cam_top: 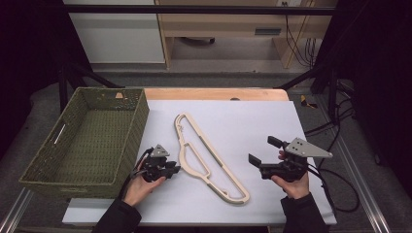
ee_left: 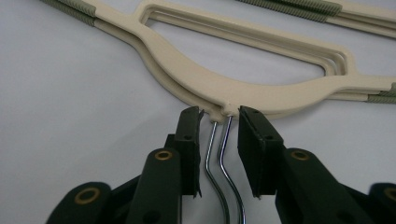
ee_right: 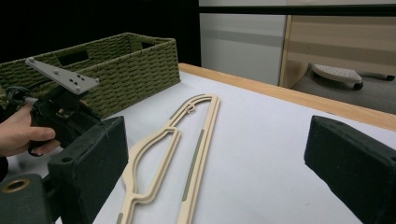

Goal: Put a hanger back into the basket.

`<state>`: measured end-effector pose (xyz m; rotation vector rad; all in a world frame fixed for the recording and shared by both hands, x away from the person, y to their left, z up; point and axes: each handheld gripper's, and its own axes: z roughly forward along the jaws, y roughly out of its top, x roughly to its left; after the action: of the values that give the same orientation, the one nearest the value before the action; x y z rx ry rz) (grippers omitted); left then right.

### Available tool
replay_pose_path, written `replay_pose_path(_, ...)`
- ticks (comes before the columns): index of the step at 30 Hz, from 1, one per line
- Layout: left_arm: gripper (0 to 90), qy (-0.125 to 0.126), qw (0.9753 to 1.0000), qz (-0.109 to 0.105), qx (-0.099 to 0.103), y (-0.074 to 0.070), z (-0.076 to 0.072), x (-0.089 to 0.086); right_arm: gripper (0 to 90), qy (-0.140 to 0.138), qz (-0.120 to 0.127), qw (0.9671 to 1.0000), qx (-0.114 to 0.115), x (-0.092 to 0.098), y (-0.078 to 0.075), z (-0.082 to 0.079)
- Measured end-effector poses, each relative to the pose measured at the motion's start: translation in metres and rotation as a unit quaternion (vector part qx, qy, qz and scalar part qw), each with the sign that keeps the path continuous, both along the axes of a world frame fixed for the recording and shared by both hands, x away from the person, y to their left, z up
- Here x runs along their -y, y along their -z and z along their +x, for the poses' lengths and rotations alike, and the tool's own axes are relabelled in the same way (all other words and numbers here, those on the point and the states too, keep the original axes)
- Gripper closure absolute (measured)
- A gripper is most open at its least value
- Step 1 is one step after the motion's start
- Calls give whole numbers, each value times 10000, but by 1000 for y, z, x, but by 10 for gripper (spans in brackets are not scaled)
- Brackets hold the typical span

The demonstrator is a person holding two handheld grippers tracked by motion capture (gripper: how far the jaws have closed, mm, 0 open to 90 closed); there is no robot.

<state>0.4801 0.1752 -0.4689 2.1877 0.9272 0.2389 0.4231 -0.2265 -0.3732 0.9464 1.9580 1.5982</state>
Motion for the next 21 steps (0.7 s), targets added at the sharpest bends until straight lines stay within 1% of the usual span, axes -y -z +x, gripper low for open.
replay_pose_path(1, 703, -9, 10000, 9, 15, 1, 1, 0, 66, 0, 0, 10000, 0, 0, 0, 0)
replay_pose_path(2, 738, -2, 10000, -5, -45, 2, 1, 1, 66, -3, 1, 10000, -8, 0, 0, 0)
replay_pose_path(3, 738, 21, 10000, 1, -58, 3, 1, 1, 66, -3, 1, 10000, -8, 0, 0, 0)
replay_pose_path(4, 760, 59, 10000, 26, -76, 3, 1, 1, 66, 2, -16, 10000, -24, 0, 0, 0)
replay_pose_path(7, 784, 86, 9999, 49, -63, 2, 1, 1, 66, -3, -17, 10000, -37, 0, 0, 0)
replay_pose_path(9, 813, 69, 10000, 29, -38, 3, 2, 1, 66, -7, -21, 10000, -47, -1, 1, 0)
replay_pose_path(10, 836, 107, 9999, -34, -59, 1, 2, -1, 66, -28, -35, 10000, -55, -1, 1, 0)
replay_pose_path(15, 849, 172, 9998, 46, 19, 0, 1, -1, 66, -26, -48, 10000, -53, -2, 2, 1)
replay_pose_path(21, 871, 268, 9996, -34, 98, -5, -2, 0, 68, -68, -54, 9999, -74, -5, 3, 1)
